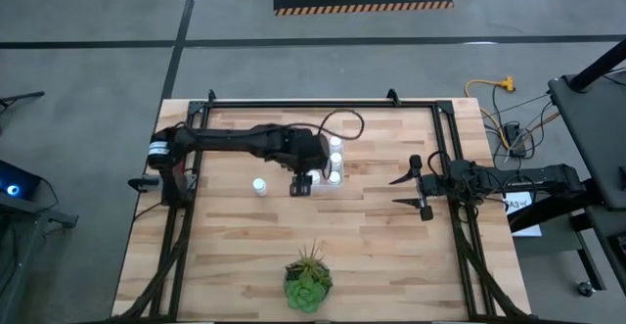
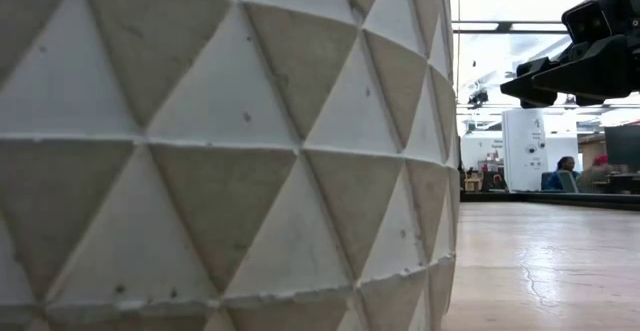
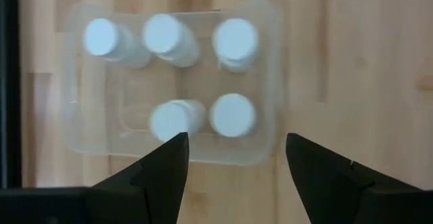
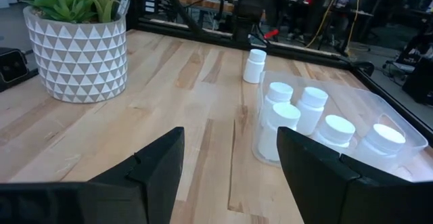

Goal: Pick and place pill bottles into a basket
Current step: Put the white pill bottle into the transparent bin

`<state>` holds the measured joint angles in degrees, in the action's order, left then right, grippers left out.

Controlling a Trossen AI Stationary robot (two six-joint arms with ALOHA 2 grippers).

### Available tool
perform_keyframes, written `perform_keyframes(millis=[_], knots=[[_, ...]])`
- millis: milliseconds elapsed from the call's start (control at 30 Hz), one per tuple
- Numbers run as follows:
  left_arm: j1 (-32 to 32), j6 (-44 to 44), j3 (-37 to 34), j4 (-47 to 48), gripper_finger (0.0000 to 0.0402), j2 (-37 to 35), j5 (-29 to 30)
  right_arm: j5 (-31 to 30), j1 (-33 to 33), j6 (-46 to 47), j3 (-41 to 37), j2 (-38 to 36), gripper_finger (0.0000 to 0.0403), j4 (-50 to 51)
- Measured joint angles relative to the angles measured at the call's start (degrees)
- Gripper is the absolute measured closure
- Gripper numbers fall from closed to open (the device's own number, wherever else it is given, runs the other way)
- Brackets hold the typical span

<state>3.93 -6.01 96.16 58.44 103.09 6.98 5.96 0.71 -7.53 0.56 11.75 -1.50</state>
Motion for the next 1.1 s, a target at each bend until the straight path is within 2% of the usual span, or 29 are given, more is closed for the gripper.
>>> perform_keyframes(millis=[267, 367, 567, 833, 1100], knots=[[-7.1, 3.2, -0.4, 6.0, 0.0173, -1.8, 1.3, 0.0, 0.0, 0.0, 0.0, 0.1, 0.0177, 0.0], [-9.8, 4.2, -2.5, 5.5, 0.0173, -3.0, 1.8, 0.0, 0.0, 0.0, 0.0, 0.0, 0.0177, 0.0], [-13.5, 5.3, -13.0, 2.3, 0.0173, -9.4, 5.5, 0.0, 0.0, 0.0, 0.0, 0.0, 0.0177, 0.0], [-14.0, 10.4, -30.8, -6.1, 0.0173, -24.9, 7.2, 0.0, 0.0, 0.0, 0.0, 0.0, 0.0177, -0.1], [-12.6, 14.3, -39.3, -7.2, 0.0173, -34.4, 8.7, 0.0, 0.0, 0.0, 0.0, 0.0, 0.0177, 0.0]])
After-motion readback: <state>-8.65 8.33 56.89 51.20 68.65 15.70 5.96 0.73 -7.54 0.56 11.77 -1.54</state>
